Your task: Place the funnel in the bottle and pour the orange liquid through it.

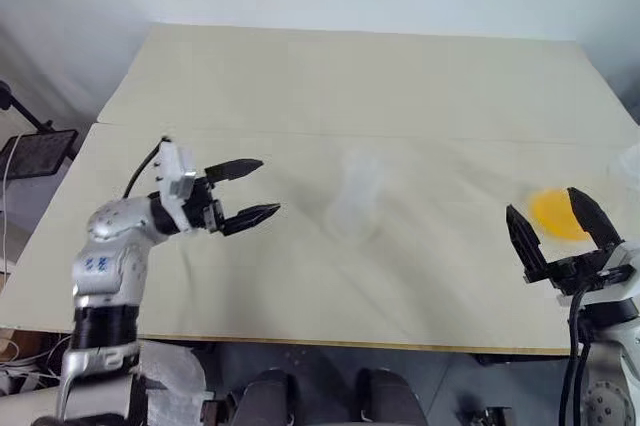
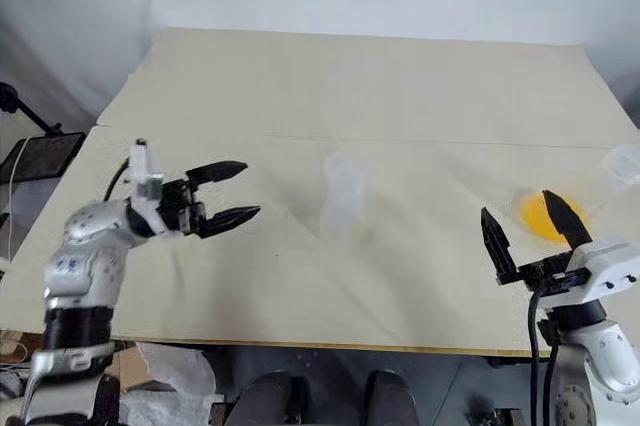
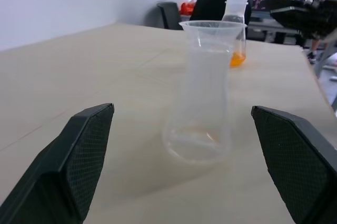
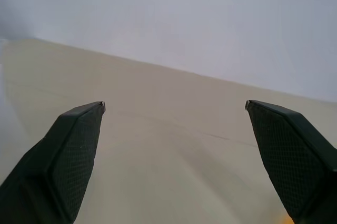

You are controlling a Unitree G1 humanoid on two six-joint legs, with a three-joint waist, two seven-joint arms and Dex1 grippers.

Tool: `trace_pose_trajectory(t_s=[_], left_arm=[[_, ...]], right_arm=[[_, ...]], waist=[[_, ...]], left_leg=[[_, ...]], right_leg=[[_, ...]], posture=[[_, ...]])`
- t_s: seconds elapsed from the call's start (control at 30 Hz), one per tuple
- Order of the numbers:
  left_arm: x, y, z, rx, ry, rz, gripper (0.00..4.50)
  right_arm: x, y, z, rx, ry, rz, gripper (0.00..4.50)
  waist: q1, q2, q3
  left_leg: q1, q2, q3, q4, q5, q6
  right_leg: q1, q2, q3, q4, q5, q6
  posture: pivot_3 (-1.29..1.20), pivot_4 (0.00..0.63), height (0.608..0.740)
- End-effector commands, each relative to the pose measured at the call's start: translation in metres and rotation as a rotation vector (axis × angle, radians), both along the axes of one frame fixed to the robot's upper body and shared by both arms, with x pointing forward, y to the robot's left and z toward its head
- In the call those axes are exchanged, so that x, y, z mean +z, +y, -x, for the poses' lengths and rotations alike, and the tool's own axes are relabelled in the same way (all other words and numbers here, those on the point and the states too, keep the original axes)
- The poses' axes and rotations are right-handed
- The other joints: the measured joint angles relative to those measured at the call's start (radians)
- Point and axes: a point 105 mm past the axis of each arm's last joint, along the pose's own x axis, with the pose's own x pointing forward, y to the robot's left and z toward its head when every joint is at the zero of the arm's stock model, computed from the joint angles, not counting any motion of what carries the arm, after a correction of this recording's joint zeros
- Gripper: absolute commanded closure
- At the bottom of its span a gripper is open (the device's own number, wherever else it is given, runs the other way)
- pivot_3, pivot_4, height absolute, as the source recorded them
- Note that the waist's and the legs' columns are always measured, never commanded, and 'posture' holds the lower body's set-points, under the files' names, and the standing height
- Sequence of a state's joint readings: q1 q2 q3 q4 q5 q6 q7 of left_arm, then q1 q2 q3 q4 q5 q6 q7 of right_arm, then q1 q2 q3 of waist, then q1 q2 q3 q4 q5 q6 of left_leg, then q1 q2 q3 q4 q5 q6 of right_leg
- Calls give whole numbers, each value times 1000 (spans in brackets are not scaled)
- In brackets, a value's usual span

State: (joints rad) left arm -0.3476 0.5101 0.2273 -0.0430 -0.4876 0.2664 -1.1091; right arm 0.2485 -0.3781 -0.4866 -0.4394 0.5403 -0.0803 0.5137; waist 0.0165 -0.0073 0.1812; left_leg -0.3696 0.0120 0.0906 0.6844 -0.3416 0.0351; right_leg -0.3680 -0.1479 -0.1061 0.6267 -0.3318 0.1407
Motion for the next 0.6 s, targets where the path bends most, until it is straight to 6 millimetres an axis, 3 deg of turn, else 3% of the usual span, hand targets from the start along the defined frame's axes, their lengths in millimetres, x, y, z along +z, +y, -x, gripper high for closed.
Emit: trace_pose_trajectory(t_s=[0.03,0.2,0.4,0.6], left_arm=[[5,-5,6,1,-50,19,59],[-1,-15,2,-33,-43,21,59],[-3,-22,-4,-89,-8,33,59],[-3,-23,-7,-110,-8,37,59]], right_arm=[[8,-14,12,-74,-22,-3,0],[4,-42,45,-246,-15,-33,0],[-20,-70,90,-441,51,-61,0],[-33,-70,92,-430,114,-75,0]], waist=[[7,0,0],[11,1,-1],[1,4,-2],[-17,4,-3]], left_leg=[[0,0,0,0,0,0],[-1,-1,0,0,0,0],[0,0,2,-2,0,0],[0,1,3,-3,0,0]], right_leg=[[0,0,0,0,0,0],[0,0,0,0,0,0],[-1,1,1,-1,0,0],[-3,1,2,0,0,0]], posture=[[0,150,740],[0,150,740],[0,150,740],[0,150,740]])
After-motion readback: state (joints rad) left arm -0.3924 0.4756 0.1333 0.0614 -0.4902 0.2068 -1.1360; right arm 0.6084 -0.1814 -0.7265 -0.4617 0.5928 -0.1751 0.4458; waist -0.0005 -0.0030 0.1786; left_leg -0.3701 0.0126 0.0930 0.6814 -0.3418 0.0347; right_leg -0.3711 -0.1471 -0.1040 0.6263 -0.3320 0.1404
